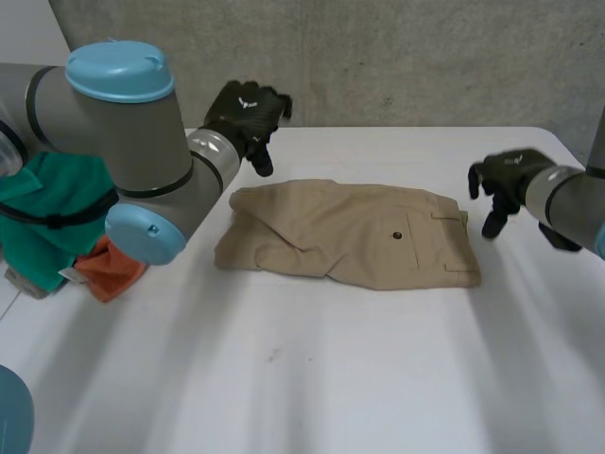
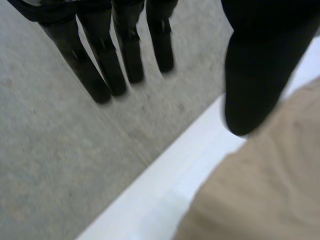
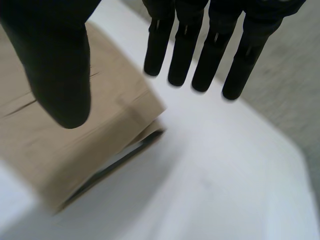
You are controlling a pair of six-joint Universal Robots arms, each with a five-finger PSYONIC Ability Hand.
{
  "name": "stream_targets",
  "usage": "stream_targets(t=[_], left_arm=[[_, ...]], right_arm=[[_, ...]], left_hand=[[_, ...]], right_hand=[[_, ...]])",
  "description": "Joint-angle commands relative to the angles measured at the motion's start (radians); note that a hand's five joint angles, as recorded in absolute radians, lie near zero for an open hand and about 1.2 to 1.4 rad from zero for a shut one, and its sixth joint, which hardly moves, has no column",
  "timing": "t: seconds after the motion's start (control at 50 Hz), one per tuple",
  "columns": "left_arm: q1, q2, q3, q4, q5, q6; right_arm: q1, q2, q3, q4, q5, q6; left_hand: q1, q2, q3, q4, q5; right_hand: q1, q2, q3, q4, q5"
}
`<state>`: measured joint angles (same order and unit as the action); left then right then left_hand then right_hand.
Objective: Fold the laundry.
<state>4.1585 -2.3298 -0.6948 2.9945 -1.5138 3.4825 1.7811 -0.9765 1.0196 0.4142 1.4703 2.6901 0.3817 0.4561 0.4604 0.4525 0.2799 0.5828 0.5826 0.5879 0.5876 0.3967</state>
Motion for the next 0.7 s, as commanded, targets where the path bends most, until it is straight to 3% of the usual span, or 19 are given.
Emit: stream_targets(t=[0.02,0.18,0.42,0.48,0.5,0.52,0.62,0.7], left_arm=[[0.017,-0.025,0.009,0.054,0.063,-0.01],[0.019,-0.039,-0.015,0.055,0.044,-0.045],[0.008,-0.019,-0.055,0.06,0.049,-0.066],[0.008,-0.016,-0.063,0.063,0.049,-0.071],[0.006,-0.014,-0.066,0.063,0.049,-0.074],[0.006,-0.014,-0.068,0.063,0.049,-0.074],[0.008,-0.003,-0.083,0.063,0.049,-0.082],[0.008,0.013,-0.098,0.061,0.05,-0.086]], right_arm=[[0.003,-0.051,0.217,-0.125,-0.024,0.062],[0.004,-0.016,0.415,-0.474,-0.051,0.068],[0.006,0.107,0.392,-0.555,-0.051,0.017],[-0.005,0.124,0.378,-0.563,-0.054,0.014],[-0.012,0.124,0.373,-0.568,-0.056,0.019],[-0.017,0.124,0.373,-0.566,-0.058,0.022],[-0.043,0.078,0.418,-0.561,-0.036,0.033],[-0.113,-0.046,0.487,-0.557,-0.025,0.019]], left_hand=[[-0.207,-0.282,-0.286,-0.278,-0.28],[-0.207,-0.282,-0.286,-0.278,-0.28],[-0.207,-0.282,-0.286,-0.278,-0.28],[-0.207,-0.282,-0.286,-0.278,-0.28],[-0.207,-0.282,-0.286,-0.278,-0.28],[-0.207,-0.282,-0.286,-0.278,-0.28],[-0.207,-0.282,-0.286,-0.278,-0.28],[-0.207,-0.282,-0.286,-0.278,-0.28]], right_hand=[[-0.147,-0.147,-0.152,-0.152,-0.135],[-0.17,-0.17,-0.175,-0.175,-0.159],[-0.115,-0.115,-0.12,-0.12,-0.103],[0.348,0.348,0.342,0.343,0.359],[0.733,0.733,0.728,0.728,0.744],[0.813,0.813,0.808,0.808,0.824],[0.813,0.814,0.808,0.809,0.825],[0.813,0.814,0.808,0.809,0.825]])
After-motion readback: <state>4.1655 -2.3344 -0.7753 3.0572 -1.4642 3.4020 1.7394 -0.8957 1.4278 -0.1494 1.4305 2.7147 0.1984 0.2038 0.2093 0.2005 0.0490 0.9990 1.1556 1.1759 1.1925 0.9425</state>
